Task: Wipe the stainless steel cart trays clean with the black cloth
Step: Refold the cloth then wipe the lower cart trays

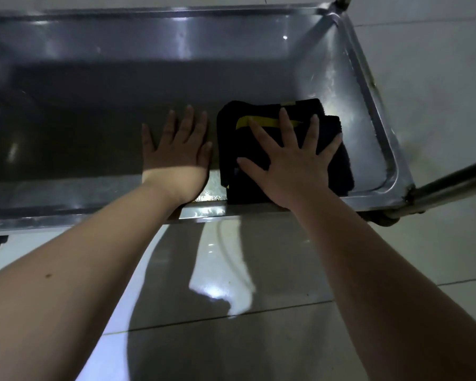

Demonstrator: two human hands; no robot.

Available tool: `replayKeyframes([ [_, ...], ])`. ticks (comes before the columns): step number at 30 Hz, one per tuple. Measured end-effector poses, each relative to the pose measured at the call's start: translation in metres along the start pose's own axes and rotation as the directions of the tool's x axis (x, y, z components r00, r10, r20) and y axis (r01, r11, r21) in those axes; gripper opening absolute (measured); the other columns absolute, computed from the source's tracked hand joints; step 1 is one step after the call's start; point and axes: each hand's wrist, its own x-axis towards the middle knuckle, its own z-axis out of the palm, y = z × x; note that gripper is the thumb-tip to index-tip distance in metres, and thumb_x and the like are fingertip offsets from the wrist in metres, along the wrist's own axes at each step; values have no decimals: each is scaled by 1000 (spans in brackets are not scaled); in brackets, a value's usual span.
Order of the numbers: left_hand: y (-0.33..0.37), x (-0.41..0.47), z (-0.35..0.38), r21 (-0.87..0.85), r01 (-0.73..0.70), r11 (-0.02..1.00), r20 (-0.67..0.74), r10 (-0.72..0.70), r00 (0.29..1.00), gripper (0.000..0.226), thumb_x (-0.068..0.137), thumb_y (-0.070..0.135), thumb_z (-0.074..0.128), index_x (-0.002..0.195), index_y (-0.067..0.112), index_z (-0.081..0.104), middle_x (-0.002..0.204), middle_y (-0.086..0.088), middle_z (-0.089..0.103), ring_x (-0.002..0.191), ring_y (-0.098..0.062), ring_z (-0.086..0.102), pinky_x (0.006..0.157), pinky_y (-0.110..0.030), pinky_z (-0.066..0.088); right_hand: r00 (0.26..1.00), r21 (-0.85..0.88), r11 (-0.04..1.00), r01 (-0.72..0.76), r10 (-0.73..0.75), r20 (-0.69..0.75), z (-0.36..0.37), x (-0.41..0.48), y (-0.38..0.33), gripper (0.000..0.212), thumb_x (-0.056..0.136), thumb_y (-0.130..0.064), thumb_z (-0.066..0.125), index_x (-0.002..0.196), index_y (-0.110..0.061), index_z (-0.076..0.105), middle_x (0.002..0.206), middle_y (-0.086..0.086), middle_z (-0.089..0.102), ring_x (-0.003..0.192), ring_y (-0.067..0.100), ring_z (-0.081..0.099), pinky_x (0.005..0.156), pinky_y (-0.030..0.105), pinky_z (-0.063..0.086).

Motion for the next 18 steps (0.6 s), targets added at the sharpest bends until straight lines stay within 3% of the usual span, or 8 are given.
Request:
replayKeyframes([
  [7, 4, 9, -1, -13, -9, 1000, 20, 10, 1000, 57, 103, 46, 24, 156, 41, 4, 165, 9, -2, 152, -24, -4, 117, -60, -6, 1000, 8, 1000, -12, 12, 23, -16, 94, 7, 73, 84, -84, 14, 148, -56, -4, 165, -3, -11, 146, 45, -16, 105, 76, -8],
  [12, 3, 13, -2, -23, 15, 1000, 14, -15, 1000, 57, 102, 47, 25, 155, 43, 5, 165, 9, -2, 152, -23, -4, 117, -60, -6, 1000, 16, 1000, 26, -26, 17, -18, 112, 5, 74, 83, -85, 15, 149, -56, -1, 165, -4, -9, 147, 44, -15, 106, 77, -7],
  [18, 8, 15, -2, -30, 25, 999, 9, -25, 1000, 57, 103, 47, 25, 155, 43, 3, 165, 8, -2, 152, -22, -4, 117, -59, -6, 997, 20, 997, -70, 69, 45, -30, 124, 82, 69, 87, -81, 20, 148, -57, 1, 165, -7, -6, 149, 38, -11, 112, 71, -5],
])
